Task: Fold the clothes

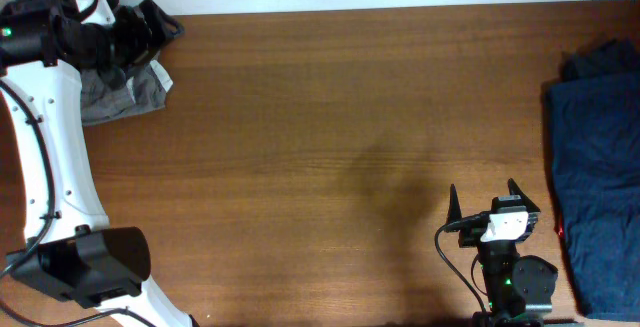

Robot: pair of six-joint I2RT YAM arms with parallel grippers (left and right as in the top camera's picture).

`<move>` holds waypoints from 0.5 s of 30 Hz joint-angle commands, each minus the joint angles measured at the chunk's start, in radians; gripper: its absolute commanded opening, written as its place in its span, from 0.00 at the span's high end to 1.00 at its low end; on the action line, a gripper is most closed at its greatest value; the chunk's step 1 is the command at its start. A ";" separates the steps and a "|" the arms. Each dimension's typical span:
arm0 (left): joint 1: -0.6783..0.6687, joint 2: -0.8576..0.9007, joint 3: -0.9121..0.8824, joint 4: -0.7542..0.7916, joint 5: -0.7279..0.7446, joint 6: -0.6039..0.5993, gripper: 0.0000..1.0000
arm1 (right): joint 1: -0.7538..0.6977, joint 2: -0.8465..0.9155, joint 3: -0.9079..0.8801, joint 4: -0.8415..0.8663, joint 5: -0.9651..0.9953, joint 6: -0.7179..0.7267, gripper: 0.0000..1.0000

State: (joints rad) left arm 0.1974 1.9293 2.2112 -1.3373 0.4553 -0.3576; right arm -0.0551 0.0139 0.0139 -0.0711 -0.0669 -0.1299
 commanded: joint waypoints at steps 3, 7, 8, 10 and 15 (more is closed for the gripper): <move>-0.106 -0.038 -0.043 -0.077 -0.339 0.019 0.01 | 0.009 -0.010 -0.008 -0.002 0.023 0.015 0.01; -0.265 -0.187 -0.249 0.023 -0.576 0.019 0.01 | 0.009 -0.010 -0.008 -0.002 0.023 0.015 0.01; -0.295 -0.227 -0.310 0.068 -0.616 0.019 0.01 | 0.009 -0.010 -0.008 -0.002 0.023 0.015 0.01; -0.349 -0.328 -0.472 0.197 -0.690 0.021 0.01 | 0.009 -0.010 -0.008 -0.002 0.023 0.015 0.01; -0.393 -0.562 -0.855 0.488 -0.733 0.113 0.01 | 0.009 -0.010 -0.008 -0.002 0.023 0.015 0.01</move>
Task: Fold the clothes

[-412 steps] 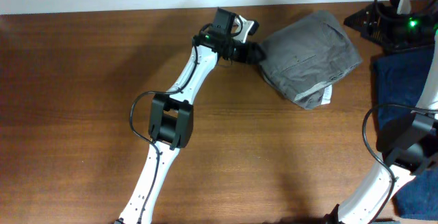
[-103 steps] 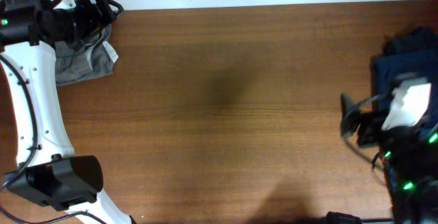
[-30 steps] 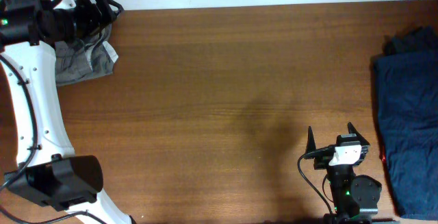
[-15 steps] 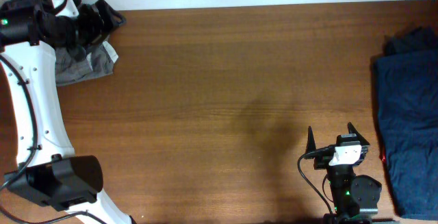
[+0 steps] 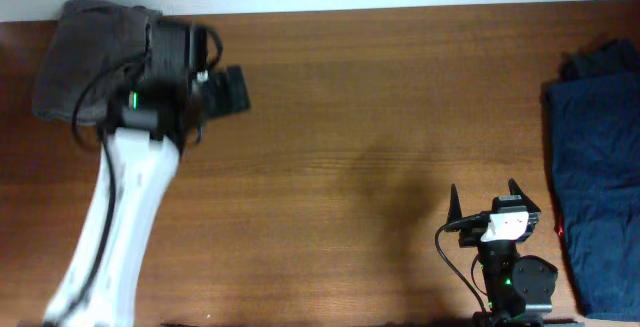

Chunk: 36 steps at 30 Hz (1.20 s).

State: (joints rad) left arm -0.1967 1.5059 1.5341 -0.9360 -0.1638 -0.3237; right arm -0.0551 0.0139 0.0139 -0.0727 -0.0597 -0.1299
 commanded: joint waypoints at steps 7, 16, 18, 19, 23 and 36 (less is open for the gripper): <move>0.006 -0.421 -0.657 0.500 -0.141 0.114 0.01 | 0.009 -0.010 -0.008 0.000 0.016 0.015 0.01; 0.046 -0.708 -1.147 0.980 -0.144 0.113 0.01 | 0.009 -0.010 -0.008 0.000 0.016 0.015 0.01; 0.058 -0.767 -1.242 1.083 -0.130 0.113 0.01 | 0.009 -0.010 -0.008 0.000 0.016 0.015 0.01; 0.063 -0.790 -1.275 1.117 -0.126 0.113 0.01 | 0.009 -0.010 -0.008 0.000 0.016 0.015 0.01; 0.075 -0.909 -1.403 1.212 -0.113 0.113 0.01 | 0.009 -0.010 -0.008 0.000 0.016 0.015 0.01; 0.140 -1.195 -1.526 1.118 -0.054 0.113 0.01 | 0.009 -0.010 -0.008 0.000 0.016 0.015 0.01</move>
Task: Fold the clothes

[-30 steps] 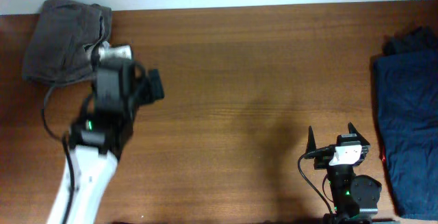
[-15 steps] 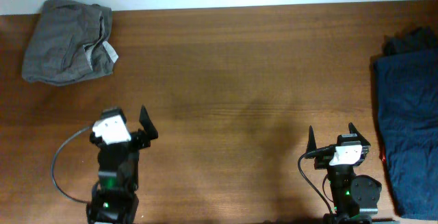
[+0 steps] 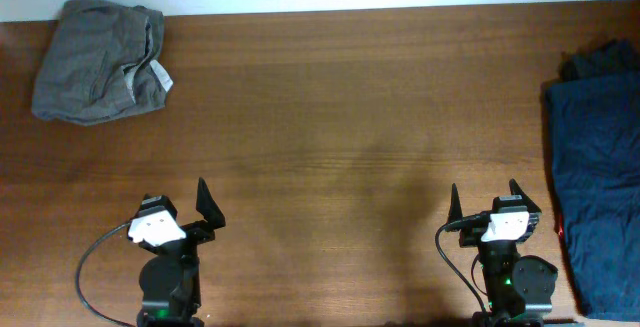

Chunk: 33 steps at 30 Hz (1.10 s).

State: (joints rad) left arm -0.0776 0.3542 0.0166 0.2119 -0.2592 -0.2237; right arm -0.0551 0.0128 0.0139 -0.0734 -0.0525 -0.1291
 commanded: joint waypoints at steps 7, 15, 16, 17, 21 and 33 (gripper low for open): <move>0.029 -0.115 -0.008 -0.219 0.056 0.013 0.01 | 0.009 -0.009 -0.008 0.000 0.009 0.014 0.01; 0.028 -0.197 -0.008 -0.246 0.161 0.224 0.01 | 0.009 -0.009 -0.008 0.000 0.009 0.014 0.01; 0.028 -0.203 -0.008 -0.255 0.164 0.225 0.01 | 0.009 -0.009 -0.008 0.001 0.009 0.014 0.01; 0.028 -0.209 -0.008 -0.266 0.167 0.224 0.01 | 0.009 -0.009 -0.008 0.000 0.009 0.014 0.01; 0.028 -0.234 -0.008 -0.285 0.175 0.225 0.01 | 0.009 -0.009 -0.008 0.000 0.009 0.014 0.01; 0.029 -0.340 -0.008 -0.288 0.189 0.225 0.01 | 0.009 -0.009 -0.008 0.000 0.009 0.014 0.01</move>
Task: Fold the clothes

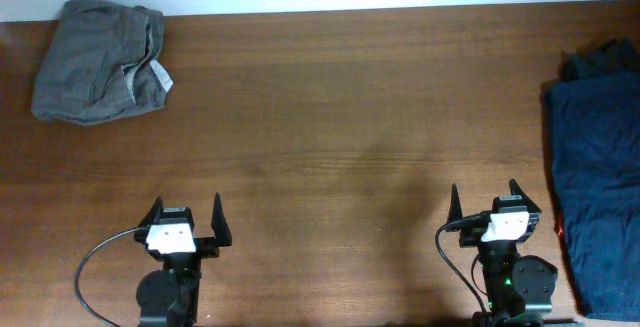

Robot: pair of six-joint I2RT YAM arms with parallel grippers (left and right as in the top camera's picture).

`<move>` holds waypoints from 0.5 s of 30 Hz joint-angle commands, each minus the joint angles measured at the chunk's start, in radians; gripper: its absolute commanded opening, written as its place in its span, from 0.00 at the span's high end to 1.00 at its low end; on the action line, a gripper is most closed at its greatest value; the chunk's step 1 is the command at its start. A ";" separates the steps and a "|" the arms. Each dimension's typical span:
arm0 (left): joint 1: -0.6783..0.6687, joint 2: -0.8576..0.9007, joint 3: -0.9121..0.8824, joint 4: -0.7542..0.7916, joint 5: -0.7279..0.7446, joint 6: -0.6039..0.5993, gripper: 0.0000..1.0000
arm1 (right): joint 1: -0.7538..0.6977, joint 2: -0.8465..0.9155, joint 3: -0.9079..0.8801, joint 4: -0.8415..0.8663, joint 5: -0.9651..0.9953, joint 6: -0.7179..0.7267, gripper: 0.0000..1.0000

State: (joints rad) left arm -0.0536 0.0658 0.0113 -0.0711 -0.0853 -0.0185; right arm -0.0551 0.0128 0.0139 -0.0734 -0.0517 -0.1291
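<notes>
A folded grey garment (98,60) lies at the table's far left corner, its white label showing on the right side. A blue garment (596,187) is spread along the right edge, with a darker piece (600,59) bunched at its far end. My left gripper (185,211) rests open near the front edge at the left, nothing between its fingers. My right gripper (482,199) sits open near the front edge at the right, just left of the blue garment and apart from it.
The brown wooden table (340,117) runs across the whole view, with a white wall strip along its far edge. Cables trail from both arm bases at the front edge.
The left gripper has turned at its base near the front edge and now points straight away from the front, both fingers showing evenly. The garments and the right arm are unchanged.
The left arm first reached over the grey garment at the far left corner. Then its gripper was just right of the garment, which lay folded. Later the arm was back at the front edge, gripper open. The right arm stayed still throughout.
</notes>
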 commanded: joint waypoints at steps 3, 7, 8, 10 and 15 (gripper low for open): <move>0.008 -0.061 -0.003 -0.005 0.016 0.019 0.01 | 0.009 -0.009 -0.008 0.000 0.008 0.014 0.01; 0.021 -0.061 -0.003 -0.005 0.018 0.019 0.01 | 0.009 -0.009 -0.008 0.000 0.008 0.014 0.01; 0.023 -0.061 -0.003 -0.005 0.018 0.019 0.01 | 0.009 -0.009 -0.008 0.000 0.008 0.014 0.01; 0.022 -0.061 -0.003 -0.005 0.018 0.019 0.01 | 0.009 -0.009 -0.008 0.000 0.008 0.014 0.01; 0.022 -0.061 -0.002 -0.005 0.018 0.019 0.01 | 0.009 -0.009 -0.008 0.000 0.008 0.014 0.01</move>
State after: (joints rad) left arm -0.0368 0.0147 0.0113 -0.0711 -0.0811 -0.0181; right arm -0.0551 0.0128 0.0139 -0.0734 -0.0521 -0.1272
